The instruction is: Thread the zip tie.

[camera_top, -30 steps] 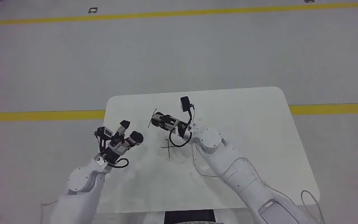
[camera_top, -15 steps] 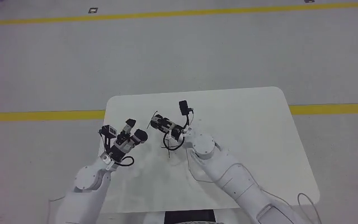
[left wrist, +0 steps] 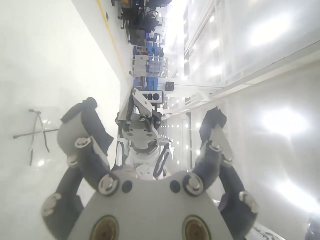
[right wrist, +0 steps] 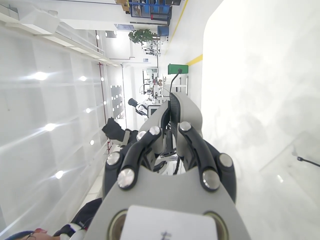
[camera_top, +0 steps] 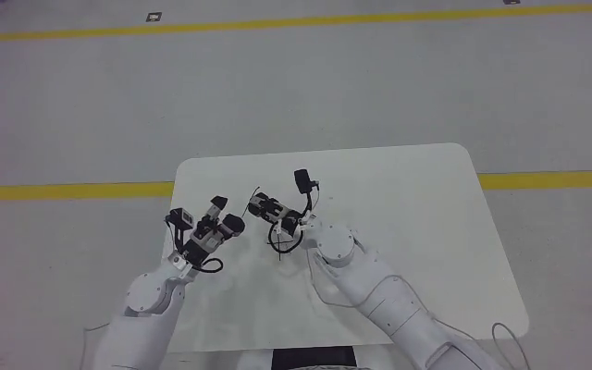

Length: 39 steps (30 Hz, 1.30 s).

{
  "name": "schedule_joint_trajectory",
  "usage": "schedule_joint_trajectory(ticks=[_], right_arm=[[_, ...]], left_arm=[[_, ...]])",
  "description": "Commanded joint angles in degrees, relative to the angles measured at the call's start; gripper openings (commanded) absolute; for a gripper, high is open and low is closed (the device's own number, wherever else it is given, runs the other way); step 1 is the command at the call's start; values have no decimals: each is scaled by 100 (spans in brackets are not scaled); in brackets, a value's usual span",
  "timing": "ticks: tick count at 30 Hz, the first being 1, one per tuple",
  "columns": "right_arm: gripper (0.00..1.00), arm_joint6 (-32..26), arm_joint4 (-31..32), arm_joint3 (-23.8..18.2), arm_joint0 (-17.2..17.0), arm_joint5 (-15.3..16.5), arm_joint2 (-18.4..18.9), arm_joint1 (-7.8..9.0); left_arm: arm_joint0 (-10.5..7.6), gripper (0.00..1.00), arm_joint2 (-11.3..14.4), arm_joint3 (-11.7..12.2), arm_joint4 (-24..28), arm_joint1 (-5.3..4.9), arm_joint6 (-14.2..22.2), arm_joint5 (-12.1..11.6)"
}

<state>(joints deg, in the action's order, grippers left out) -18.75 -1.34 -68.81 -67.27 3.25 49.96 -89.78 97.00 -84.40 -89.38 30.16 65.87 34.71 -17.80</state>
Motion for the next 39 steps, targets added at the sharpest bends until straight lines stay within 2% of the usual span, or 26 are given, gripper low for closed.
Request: schedule_joint_trajectory(ticks=[1, 5, 8, 12, 15, 18, 27, 39], right_arm=[[0, 17, 14, -11, -5, -26, -2, -1], [0, 88, 44, -32, -19, -84, -15, -8], [0, 122, 58, -35, -18, -106, -30, -16], [0, 169, 61, -33, -16, -119, -44, -28], [0, 187, 66, -30, -12, -114, -53, -34], [0, 199, 77, -32, -10, -109, -58, -39], [0, 140, 129, -54, -24, -102, -60, -39], [0, 65, 145, -76, -47, -107, -59, -39]], left_arm=[[-1, 43, 4, 8, 6, -4, 21, 9], [1, 33, 21, 14, 5, -11, 64, 23], [0, 29, 29, 24, 5, -18, 93, 41], [13, 27, 27, 14, 20, -29, 140, 82], [17, 29, 27, 15, 21, -36, 157, 94], [20, 25, 29, 19, 18, -42, 155, 102], [35, 27, 38, 7, 9, -54, 73, 102], [35, 14, 79, 19, 1, -68, 45, 108]])
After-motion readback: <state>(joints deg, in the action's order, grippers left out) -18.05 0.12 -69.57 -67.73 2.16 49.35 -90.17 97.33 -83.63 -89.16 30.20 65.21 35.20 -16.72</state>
